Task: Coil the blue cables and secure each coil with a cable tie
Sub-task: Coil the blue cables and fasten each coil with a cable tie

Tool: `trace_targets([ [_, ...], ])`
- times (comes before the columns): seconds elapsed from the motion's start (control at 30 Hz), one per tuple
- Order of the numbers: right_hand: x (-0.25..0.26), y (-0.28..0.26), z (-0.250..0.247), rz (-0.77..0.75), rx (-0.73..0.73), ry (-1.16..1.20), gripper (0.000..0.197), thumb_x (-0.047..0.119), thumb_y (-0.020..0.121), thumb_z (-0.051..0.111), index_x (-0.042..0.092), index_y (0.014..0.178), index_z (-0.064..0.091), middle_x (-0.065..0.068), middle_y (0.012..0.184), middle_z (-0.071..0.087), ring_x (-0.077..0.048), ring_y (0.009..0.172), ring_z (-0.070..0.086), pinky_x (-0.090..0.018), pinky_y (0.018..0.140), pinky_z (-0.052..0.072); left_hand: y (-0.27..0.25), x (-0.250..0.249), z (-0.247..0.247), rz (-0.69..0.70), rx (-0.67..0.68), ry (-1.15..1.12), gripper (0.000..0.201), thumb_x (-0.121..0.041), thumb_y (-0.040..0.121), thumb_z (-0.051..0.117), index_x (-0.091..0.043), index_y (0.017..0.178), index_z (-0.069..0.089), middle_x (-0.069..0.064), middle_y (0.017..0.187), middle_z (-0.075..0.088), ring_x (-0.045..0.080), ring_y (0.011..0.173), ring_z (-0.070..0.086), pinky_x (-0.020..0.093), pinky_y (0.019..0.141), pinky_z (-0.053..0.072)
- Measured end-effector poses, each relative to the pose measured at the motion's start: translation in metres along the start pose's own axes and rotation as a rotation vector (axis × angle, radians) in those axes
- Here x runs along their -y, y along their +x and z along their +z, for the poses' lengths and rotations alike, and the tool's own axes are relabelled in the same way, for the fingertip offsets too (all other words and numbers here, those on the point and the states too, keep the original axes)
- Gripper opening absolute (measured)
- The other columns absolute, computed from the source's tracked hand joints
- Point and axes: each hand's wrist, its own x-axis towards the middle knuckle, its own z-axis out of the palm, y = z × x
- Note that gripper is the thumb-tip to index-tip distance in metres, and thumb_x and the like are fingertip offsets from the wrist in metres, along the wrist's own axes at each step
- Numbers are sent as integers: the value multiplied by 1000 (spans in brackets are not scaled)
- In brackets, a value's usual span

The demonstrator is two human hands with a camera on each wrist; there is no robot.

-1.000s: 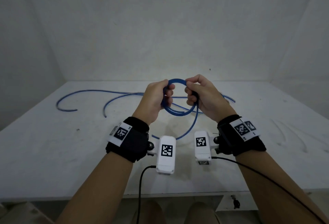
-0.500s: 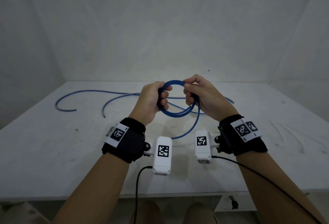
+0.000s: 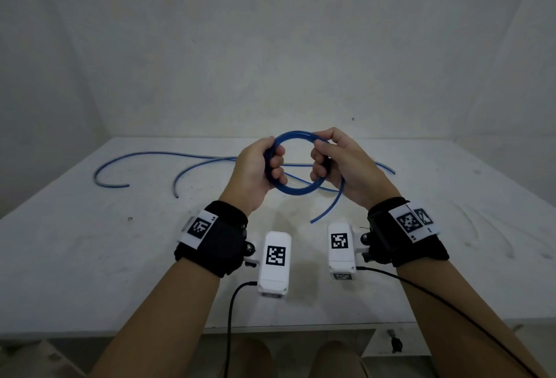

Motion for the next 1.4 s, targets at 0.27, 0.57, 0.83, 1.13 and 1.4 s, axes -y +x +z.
trace_targets([
  [0.27, 1, -1, 5, -1, 62, -147, 10, 14, 100, 48, 10, 106, 54, -3, 68, 50, -13, 50, 35, -26, 51, 37, -3, -3, 7, 80, 8, 388, 38, -37, 100, 46, -14, 70, 50, -10, 47, 28, 10, 42, 22, 22, 43, 24],
  [0.57, -5, -1, 5, 18, -52, 23, 13, 20, 103, 40, 9, 103, 47, -7, 70, 52, -16, 50, 40, -33, 58, 38, -1, 12, 8, 122, -123, 14, 38, -34, 101, 46, -15, 68, 45, -8, 47, 25, 9, 41, 19, 22, 42, 23],
  [0.83, 2, -2, -2, 79, 33, -224, 16, 18, 102, 42, 13, 87, 44, -1, 64, 47, -11, 48, 30, -25, 49, 31, -3, 0, 1, -56, 123, 370, 41, -38, 100, 45, -5, 88, 65, -1, 50, 40, 13, 39, 35, 25, 46, 40],
  [1.13, -2, -3, -1, 3, -40, -39, 9, 15, 101, 43, 9, 102, 50, -5, 66, 50, -18, 50, 43, -31, 54, 42, 0, 6, 9, 101, -25, 142, 34, -31, 101, 47, -11, 73, 51, -9, 46, 29, 7, 38, 24, 20, 42, 29],
  [1.4, -6, -4, -6, 57, -101, 0, 15, 10, 102, 37, 12, 93, 49, -2, 65, 41, -12, 50, 29, -24, 50, 32, -2, -1, 8, 1, 79, 339, 36, -26, 103, 38, -3, 89, 63, 5, 64, 57, 18, 46, 49, 28, 52, 49],
])
